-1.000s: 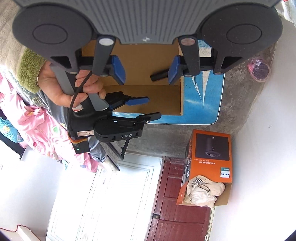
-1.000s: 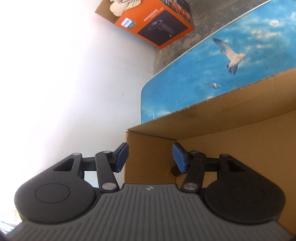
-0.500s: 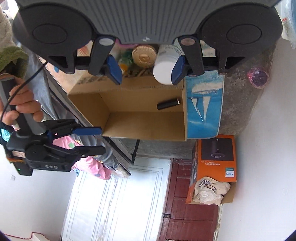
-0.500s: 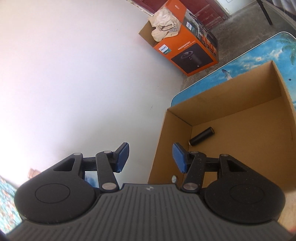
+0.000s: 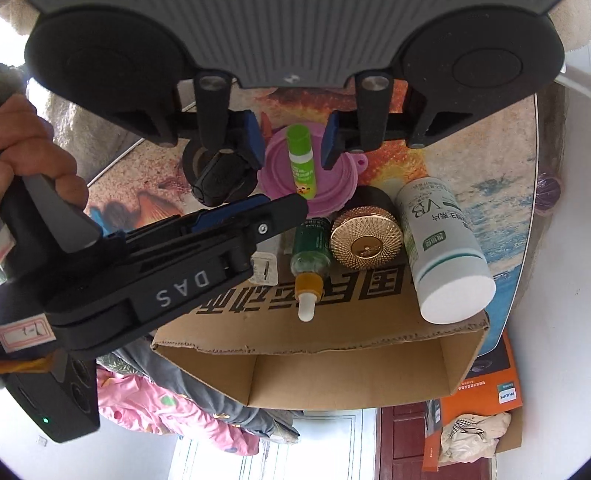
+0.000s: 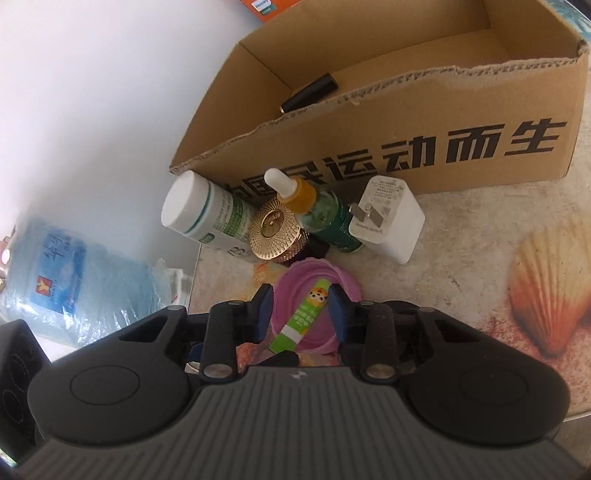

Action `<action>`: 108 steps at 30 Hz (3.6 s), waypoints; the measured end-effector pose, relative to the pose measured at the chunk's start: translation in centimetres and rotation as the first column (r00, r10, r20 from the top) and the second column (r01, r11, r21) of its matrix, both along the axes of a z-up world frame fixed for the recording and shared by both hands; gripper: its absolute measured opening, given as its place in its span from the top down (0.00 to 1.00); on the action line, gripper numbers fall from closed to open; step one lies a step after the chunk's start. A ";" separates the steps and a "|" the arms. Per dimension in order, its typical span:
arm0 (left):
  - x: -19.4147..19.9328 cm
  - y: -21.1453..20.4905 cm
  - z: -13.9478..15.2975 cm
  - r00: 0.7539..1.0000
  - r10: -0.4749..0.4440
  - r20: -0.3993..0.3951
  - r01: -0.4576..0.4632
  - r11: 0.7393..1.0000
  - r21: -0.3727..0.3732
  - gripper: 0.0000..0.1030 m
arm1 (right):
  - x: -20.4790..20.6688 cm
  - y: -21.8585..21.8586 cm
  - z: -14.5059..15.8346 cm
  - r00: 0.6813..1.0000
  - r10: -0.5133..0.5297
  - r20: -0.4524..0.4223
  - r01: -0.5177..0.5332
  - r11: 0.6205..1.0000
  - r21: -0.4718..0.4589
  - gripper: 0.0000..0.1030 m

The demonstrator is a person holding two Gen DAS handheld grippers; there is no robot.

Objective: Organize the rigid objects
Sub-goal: 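Grasp the green lip balm stick in the pink lid with the right gripper, then carry the lip balm into the box and open the right gripper, then grasp the black oval key fob beside the tape with the right gripper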

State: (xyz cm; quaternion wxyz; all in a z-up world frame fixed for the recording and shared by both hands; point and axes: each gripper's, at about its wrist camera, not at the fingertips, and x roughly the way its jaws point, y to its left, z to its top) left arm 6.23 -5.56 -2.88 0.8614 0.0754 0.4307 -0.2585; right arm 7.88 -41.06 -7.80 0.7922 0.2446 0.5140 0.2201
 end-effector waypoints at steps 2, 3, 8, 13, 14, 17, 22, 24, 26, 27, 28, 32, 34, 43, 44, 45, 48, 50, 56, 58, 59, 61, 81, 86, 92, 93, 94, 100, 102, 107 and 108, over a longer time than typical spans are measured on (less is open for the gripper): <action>0.3 -0.1 -0.6 1.000 0.004 -0.017 -0.004 1.000 0.001 0.74 | 0.6 0.8 -0.5 1.000 0.014 -0.017 -0.014 1.000 -0.025 0.70; 0.5 -0.1 -0.8 1.000 0.008 -0.028 -0.008 1.000 0.002 0.76 | 0.7 1.2 -0.6 0.999 0.019 -0.029 -0.020 0.999 -0.038 0.71; 1.4 0.0 -1.6 0.998 0.008 -0.061 -0.009 1.000 -0.008 0.80 | 1.5 2.5 -1.4 0.997 0.040 -0.065 -0.045 0.996 -0.081 0.74; 2.1 0.3 -1.9 0.997 0.004 -0.079 -0.006 1.000 -0.025 0.81 | 2.2 3.5 -1.4 0.997 0.045 -0.065 -0.053 0.992 -0.115 0.76; 2.2 0.3 -1.9 0.997 0.003 -0.077 -0.005 1.000 -0.028 0.80 | 2.3 3.8 -1.3 0.997 0.047 -0.063 -0.055 0.991 -0.121 0.76; 2.2 0.4 -2.0 0.997 0.004 -0.073 -0.006 0.999 -0.035 0.80 | 2.3 4.2 -1.3 0.997 0.053 -0.053 -0.059 0.990 -0.131 0.77; 1.5 1.4 -1.2 0.998 0.002 -0.056 -0.005 0.998 -0.055 0.80 | 1.4 3.7 -0.2 0.998 0.049 -0.032 -0.052 0.992 -0.111 0.77; 0.9 2.1 -0.3 0.999 0.003 -0.042 -0.006 0.998 -0.065 0.80 | 0.7 3.7 0.7 0.999 0.051 -0.007 -0.051 0.994 -0.100 0.77; 0.2 2.6 1.3 1.000 0.006 -0.014 -0.007 0.997 -0.071 0.80 | -0.1 3.7 2.0 0.998 0.055 0.027 -0.052 0.995 -0.088 0.78; -0.2 2.8 2.3 1.000 0.008 0.006 -0.007 0.997 -0.075 0.80 | -0.5 3.8 2.9 0.997 0.058 0.049 -0.054 0.995 -0.083 0.78; -0.5 3.1 3.1 1.000 0.010 0.024 -0.008 0.997 -0.078 0.80 | -0.9 3.8 4.0 0.995 0.063 0.078 -0.057 0.995 -0.079 0.78; -1.2 4.2 7.6 0.992 0.044 0.115 -0.032 0.993 -0.111 0.80 | -1.9 4.2 9.2 0.971 0.093 0.218 -0.077 0.994 -0.080 0.80; -0.7 4.7 9.6 0.987 0.061 0.152 -0.041 0.991 -0.130 0.80 | -1.7 4.5 11.5 0.951 0.106 0.292 -0.085 0.993 -0.084 0.80; 8.6 4.1 13.3 0.991 0.101 0.090 -0.085 0.983 -0.163 0.80 | 7.6 4.4 15.3 0.943 0.107 0.315 -0.096 0.994 -0.050 0.82; 9.8 3.8 13.1 0.991 0.113 0.077 -0.101 0.984 -0.145 0.81 | 9.2 4.3 15.0 0.953 0.102 0.284 -0.097 0.995 -0.032 0.82; 11.0 3.4 12.9 0.991 0.119 0.068 -0.110 0.987 -0.119 0.81 | 11.0 4.3 14.3 0.963 0.100 0.250 -0.099 0.995 -0.018 0.82; 14.2 2.1 11.1 0.991 0.129 0.019 -0.128 0.990 -0.054 0.81 | 15.3 4.5 11.9 0.984 0.095 0.153 -0.096 0.995 0.001 0.82; 16.0 1.7 9.6 0.990 0.140 -0.019 -0.140 0.990 -0.009 0.81 | 17.6 4.8 9.9 0.990 0.098 0.098 -0.099 0.995 0.005 0.82; 19.9 1.2 6.1 0.979 0.176 -0.105 -0.165 0.981 0.104 0.79 | 22.8 6.1 4.5 0.990 0.125 -0.061 -0.124 0.992 0.027 0.82; 20.1 1.2 5.7 0.978 0.182 -0.106 -0.168 0.977 0.128 0.77 | 24.1 7.1 2.6 0.984 0.143 -0.103 -0.142 0.990 0.016 0.80; 19.9 1.2 5.8 0.980 0.179 -0.093 -0.166 0.977 0.133 0.74 | 24.6 7.5 1.9 0.982 0.145 -0.120 -0.145 0.989 0.011 0.80; 19.7 1.1 6.1 0.982 0.178 -0.066 -0.168 0.976 0.141 0.63 | 25.4 8.3 0.8 0.979 0.153 -0.135 -0.155 0.988 -0.005 0.80; 8.6 4.4 15.0 0.957 0.175 0.232 -0.155 0.983 -0.100 0.33 | 11.3 -2.0 12.5 0.971 0.025 0.237 -0.054 0.992 0.118 0.60; 3.9 4.1 13.5 0.966 0.092 0.242 -0.060 0.989 -0.137 0.28 | 2.8 -6.9 12.2 0.954 -0.082 0.289 0.036 0.986 0.163 0.60; 0.3 0.9 8.1 0.988 -0.052 0.143 0.066 0.993 -0.095 0.29 | -4.7 -9.0 5.8 0.963 -0.191 0.188 0.162 0.974 0.158 0.60; -0.3 0.2 7.2 0.990 -0.075 0.123 0.085 0.993 -0.080 0.31 | -5.4 -8.8 4.4 0.967 -0.202 0.156 0.174 0.969 0.176 0.60; -0.8 -0.6 6.2 0.989 -0.099 0.110 0.106 0.992 -0.061 0.32 | -5.8 -8.5 3.0 0.969 -0.214 0.126 0.188 0.963 0.192 0.61; -1.6 -4.6 1.8 0.984 -0.167 0.061 0.164 0.985 0.052 0.47 | -7.1 -7.5 -2.0 0.963 -0.269 0.000 0.263 0.942 0.211 0.64; -1.5 -5.4 0.8 0.986 -0.164 0.039 0.160 0.983 0.090 0.60 | -7.0 -7.4 -2.6 0.961 -0.275 -0.031 0.275 0.936 0.220 0.64; -1.4 -6.2 -0.4 0.984 -0.174 0.020 0.171 0.977 0.124 0.68 | -5.9 -7.0 -3.5 0.960 -0.274 -0.054 0.279 0.939 0.203 0.65; -1.4 -6.3 -0.4 0.984 -0.177 0.018 0.173 0.977 0.125 0.68 | -5.6 -7.0 -3.7 0.960 -0.274 -0.055 0.280 0.940 0.196 0.65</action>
